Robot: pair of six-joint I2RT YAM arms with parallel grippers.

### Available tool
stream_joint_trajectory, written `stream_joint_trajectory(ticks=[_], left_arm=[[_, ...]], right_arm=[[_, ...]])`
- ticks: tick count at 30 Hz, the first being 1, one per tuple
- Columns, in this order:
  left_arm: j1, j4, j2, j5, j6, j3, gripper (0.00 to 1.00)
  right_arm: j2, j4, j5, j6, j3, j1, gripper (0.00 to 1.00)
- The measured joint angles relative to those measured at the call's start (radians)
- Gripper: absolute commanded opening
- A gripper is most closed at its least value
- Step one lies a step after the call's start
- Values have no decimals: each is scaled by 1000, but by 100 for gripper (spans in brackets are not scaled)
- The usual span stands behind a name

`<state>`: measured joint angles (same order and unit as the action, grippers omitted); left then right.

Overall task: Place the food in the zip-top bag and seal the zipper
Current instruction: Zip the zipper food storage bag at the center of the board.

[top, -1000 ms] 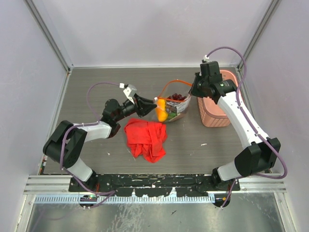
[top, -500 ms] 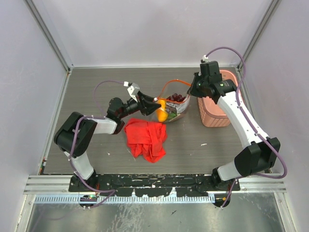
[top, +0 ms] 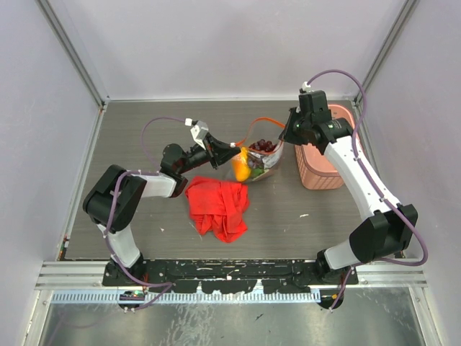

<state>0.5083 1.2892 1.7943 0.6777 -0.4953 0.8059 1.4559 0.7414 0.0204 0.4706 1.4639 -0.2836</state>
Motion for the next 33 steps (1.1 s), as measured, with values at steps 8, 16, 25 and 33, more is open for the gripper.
stream_joint_trajectory(ticks=[8,16,25,33], left_arm=[[-6,-17,-23,-21,-13,-14,0],[-9,-88,-71,-34,-9,-24,0],[-9,-173,-106,-34,-12,-21,0],[-10,-248,-116,-33,-14,-3,0]], right_arm=[[0,0,9,-19,0,66,10],[-1,-7,47,-74,1,95,38],[-32,-91,268,-312,8,100,60],[-77,-216,668,-657,5,59,71]])
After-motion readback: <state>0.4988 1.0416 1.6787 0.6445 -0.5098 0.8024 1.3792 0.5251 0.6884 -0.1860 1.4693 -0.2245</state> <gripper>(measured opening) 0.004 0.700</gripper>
